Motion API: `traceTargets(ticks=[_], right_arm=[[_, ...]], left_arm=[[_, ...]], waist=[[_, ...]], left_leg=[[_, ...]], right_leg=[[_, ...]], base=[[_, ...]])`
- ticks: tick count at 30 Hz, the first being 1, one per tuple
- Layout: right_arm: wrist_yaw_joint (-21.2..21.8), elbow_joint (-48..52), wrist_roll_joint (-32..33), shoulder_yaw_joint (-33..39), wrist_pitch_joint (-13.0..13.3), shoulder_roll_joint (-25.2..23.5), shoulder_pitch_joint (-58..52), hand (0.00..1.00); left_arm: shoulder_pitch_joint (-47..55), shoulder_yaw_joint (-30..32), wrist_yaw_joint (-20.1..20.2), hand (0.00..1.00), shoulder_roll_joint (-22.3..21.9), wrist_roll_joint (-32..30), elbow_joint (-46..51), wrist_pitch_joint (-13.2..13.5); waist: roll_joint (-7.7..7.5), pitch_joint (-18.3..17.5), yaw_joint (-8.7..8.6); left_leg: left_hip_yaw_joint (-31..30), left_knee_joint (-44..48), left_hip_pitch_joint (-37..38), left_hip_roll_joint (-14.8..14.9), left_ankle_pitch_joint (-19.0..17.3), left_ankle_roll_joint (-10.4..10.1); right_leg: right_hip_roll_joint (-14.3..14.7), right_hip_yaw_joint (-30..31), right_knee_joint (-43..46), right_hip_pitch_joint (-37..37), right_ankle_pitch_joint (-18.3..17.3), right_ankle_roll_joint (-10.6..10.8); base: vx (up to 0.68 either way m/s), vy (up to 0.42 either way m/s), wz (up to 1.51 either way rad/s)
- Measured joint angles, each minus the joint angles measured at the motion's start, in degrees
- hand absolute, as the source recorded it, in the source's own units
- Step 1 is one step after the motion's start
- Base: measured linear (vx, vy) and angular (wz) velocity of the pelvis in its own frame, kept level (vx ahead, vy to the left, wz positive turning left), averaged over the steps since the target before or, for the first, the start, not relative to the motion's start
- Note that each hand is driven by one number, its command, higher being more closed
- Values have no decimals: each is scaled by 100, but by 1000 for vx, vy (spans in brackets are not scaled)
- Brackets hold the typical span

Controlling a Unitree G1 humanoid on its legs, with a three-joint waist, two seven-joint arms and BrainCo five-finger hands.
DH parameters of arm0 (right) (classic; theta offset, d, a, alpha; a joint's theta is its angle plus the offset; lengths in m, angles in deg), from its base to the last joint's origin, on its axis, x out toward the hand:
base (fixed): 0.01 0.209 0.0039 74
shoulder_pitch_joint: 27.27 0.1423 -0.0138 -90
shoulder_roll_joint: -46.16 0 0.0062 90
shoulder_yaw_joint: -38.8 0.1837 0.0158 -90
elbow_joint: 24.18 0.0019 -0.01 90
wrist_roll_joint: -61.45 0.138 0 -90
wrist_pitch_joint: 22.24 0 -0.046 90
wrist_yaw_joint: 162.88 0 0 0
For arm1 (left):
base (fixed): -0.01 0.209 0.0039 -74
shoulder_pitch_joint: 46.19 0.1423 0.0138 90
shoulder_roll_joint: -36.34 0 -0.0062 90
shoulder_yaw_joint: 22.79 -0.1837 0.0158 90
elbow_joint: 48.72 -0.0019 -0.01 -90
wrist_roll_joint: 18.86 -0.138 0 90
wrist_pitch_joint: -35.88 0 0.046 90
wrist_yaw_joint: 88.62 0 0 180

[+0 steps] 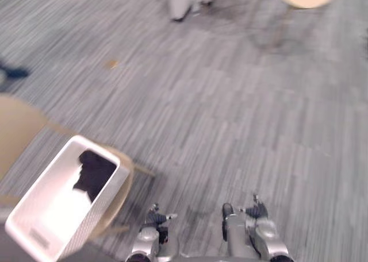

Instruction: Pick up the laundry basket with both hands and put the clothes into the washing machine.

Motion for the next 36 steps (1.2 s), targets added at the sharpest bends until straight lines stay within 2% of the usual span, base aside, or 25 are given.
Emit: traceTargets(ticks=[1,2,3,5,6,7,8,9,13,15,16,17,18,19,21,22,23,24,25,26,27,30,33,36], right_arm=[[-7,69,1,-3,29,0,25,0],[-22,185,21,-11,67,12,40,0],[-34,176,69,-14,114,51,31,0],[-90,-80,116,11,141,122,66,0],[-116,-312,134,45,138,173,176,0],[-125,-460,176,142,130,163,251,0],[-151,-528,213,253,126,170,257,0],[-185,-557,229,381,111,215,216,0],[-227,-787,208,481,55,202,108,0],[-227,-828,151,479,40,271,144,0],[-226,-826,96,471,16,312,135,0],[-226,-824,86,469,9,334,114,0],[-227,-806,45,439,7,343,77,0],[-227,-778,18,403,7,341,55,0],[-234,-467,-21,307,11,340,15,0],[-239,-349,-21,313,20,346,-3,0],[-253,-144,-21,365,33,373,-78,0],[-343,40,-26,457,41,369,-176,0],[-407,164,-28,511,41,350,-253,0],[-496,330,-44,660,49,361,-363,0],[-528,584,-89,723,33,329,-473,0],[-527,1758,-332,710,54,192,-724,0],[-520,2577,-579,772,137,199,-1102,0],[-461,2879,-847,740,179,271,-1274,0]], left_arm=[[15,0,-33,0,0,16,46,7],[75,-23,-42,0,-4,57,126,5],[148,-27,-45,0,4,80,157,2],[199,-94,-73,0,61,96,179,-3],[219,-144,-77,0,108,93,207,-1],[210,-250,-75,0,190,88,211,-3],[196,-336,-68,0,253,76,182,-12],[182,-350,-62,0,272,53,146,-17],[208,-471,-27,0,566,-132,-22,-17],[274,-473,-31,0,633,-123,-53,-10],[274,-473,-32,0,675,-123,-124,-11],[276,-486,-30,0,679,-125,-161,-9],[279,-534,-30,0,666,-124,-182,-11],[281,-537,-31,0,692,-125,-183,-11],[327,-531,-35,0,769,-122,-259,-21],[330,-516,-36,0,774,-122,-260,-22],[345,-516,-39,0,779,-119,-260,-19],[343,-517,-39,0,788,-119,-261,-18],[342,-519,-38,0,800,-120,-261,-17],[317,-497,-44,0,760,-120,-307,-23],[383,-422,-63,0,670,-114,-207,-6],[485,-237,-71,0,580,-117,-143,-12],[529,-239,-65,0,570,-125,-133,-11],[567,-260,-32,0,567,-137,-154,-12]], waist=[[-32,3,13],[-64,-24,51],[-88,-129,137],[-131,-327,168],[-139,-374,192],[-211,-388,187],[-227,-381,137],[-226,-381,129],[-419,-445,159],[-446,-430,142],[-485,-414,139],[-479,-411,119],[-450,-400,71],[-454,-401,20],[-447,-390,-183],[-480,-393,-188],[-494,-394,-200],[-589,-437,-197],[-643,-443,-206],[-618,-431,-307],[-506,-482,-256],[-390,-549,-179],[-392,-587,-196],[-380,-701,-196]], left_leg=[[237,-55,-56,31,8,15],[809,-145,-175,90,169,258],[1444,-231,-300,106,641,527],[2102,-382,-376,149,647,536],[2565,-561,-409,162,659,631],[2952,-579,-486,168,700,719],[3383,-487,-545,212,700,792],[3603,-348,-639,209,736,919],[3061,-400,-635,-343,670,1104],[2857,-588,-424,-601,563,1267],[2718,-725,-241,-787,526,1321],[2588,-790,-129,-875,489,1372],[2368,-841,13,-930,458,1397],[2247,-889,84,-951,446,1402],[1811,-1080,290,-1065,433,1387],[1756,-1103,332,-1085,456,1356],[1616,-1108,373,-1155,507,1348],[1418,-1069,342,-1264,503,1335],[1315,-1043,330,-1360,495,1322],[1067,-914,357,-1414,454,1253],[1035,-935,324,-1342,480,1203],[1058,-1081,379,-1121,448,1079],[1045,-1415,677,-1038,539,935],[1041,-1532,764,-996,599,846]], right_leg=[[-103,-254,-20,153,-41,-39],[-271,-767,-75,436,-72,-49],[-404,-1353,-201,726,-145,-16],[-533,-1914,-474,1020,-246,80],[-607,-2337,-655,1209,-248,84],[-719,-2666,-779,1342,-254,97],[-815,-3036,-845,1525,-265,139],[-898,-3293,-852,1702,-267,197],[-1178,-3707,-722,2122,-173,341],[-1620,-3611,224,2032,-76,498],[-1987,-3286,1105,1785,101,335],[-2134,-2947,1658,1558,342,-46],[-2071,-2244,2367,1177,106,-390],[-1902,-1861,2588,976,-104,-361],[-981,-544,2453,319,-681,34],[-772,-211,2232,217,-761,56],[-362,398,1565,98,-828,156],[-131,835,856,82,-816,221],[-147,864,503,102,-623,187],[-212,745,322,185,-523,227],[-160,641,196,226,-513,210],[40,542,-43,346,-428,96],[118,451,-407,678,-383,59],[164,407,-823,911,-227,64]], base=[[185,-345,252],[106,-181,242],[98,-134,236],[113,-6,193],[103,68,188],[78,122,178],[63,165,171],[89,224,157],[104,190,108],[113,179,74],[121,181,68],[114,140,71],[93,98,67],[101,74,93],[166,61,102],[219,8,97],[205,-41,102],[128,-43,117],[202,-116,138],[288,-118,115],[331,-138,76],[197,-103,-7],[174,-71,1],[120,-2,-1]])
